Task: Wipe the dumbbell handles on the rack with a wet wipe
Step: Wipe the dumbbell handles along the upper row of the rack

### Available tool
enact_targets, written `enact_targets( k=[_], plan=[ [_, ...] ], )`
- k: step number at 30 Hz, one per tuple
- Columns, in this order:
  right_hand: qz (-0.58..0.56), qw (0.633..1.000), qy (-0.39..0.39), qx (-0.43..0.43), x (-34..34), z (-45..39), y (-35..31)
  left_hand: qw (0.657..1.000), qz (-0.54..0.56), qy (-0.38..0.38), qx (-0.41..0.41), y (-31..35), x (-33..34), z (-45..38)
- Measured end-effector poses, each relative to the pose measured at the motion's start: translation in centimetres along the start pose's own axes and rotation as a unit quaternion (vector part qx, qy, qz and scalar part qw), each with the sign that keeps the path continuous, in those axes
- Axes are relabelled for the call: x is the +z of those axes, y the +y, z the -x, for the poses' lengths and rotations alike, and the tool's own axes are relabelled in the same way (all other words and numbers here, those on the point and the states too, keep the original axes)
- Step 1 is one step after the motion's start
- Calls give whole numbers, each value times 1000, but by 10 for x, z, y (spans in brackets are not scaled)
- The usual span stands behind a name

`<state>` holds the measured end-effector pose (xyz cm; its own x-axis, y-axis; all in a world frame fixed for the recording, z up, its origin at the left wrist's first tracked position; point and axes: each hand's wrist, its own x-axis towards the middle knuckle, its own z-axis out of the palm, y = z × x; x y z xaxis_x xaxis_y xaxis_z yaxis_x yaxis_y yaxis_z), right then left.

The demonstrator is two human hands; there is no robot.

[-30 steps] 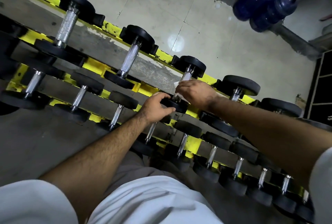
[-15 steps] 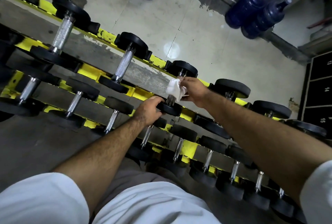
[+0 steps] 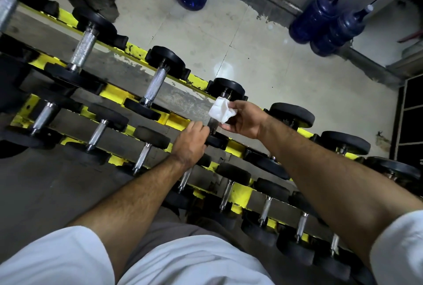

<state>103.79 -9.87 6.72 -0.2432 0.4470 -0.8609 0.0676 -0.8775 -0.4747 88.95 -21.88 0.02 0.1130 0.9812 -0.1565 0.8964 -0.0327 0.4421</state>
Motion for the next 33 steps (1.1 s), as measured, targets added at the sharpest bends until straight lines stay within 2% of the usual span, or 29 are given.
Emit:
enact_targets(
  k=[3,6,9,13,19,21,25,29,33],
  plan=[
    [24,999,24,-39,-7,-4,-1,998,-58,8,24,10,1,2],
    [98,986,52,-127,-8,-8,1,992,-113,8,50,20,2,5],
    [245,935,88,-241,-5,-12,7,987,-138,-10,85,31,4,7],
    [415,828,128,-354,-6,-19,10,975,-187,-42,116,34,5,3],
    [460,786,144,-388,-7,-20,13,970,-207,-63,116,42,2,1],
    [485,760,144,-408,-9,-17,15,972,-202,-61,104,42,2,2],
    [554,668,155,-472,-11,-10,16,979,-167,-52,105,35,-1,1],
    [637,562,106,-516,-14,-21,13,993,-71,-13,98,28,-4,-1],
    [698,493,76,-514,-18,-41,5,999,9,37,2,23,-5,5]
  ],
)
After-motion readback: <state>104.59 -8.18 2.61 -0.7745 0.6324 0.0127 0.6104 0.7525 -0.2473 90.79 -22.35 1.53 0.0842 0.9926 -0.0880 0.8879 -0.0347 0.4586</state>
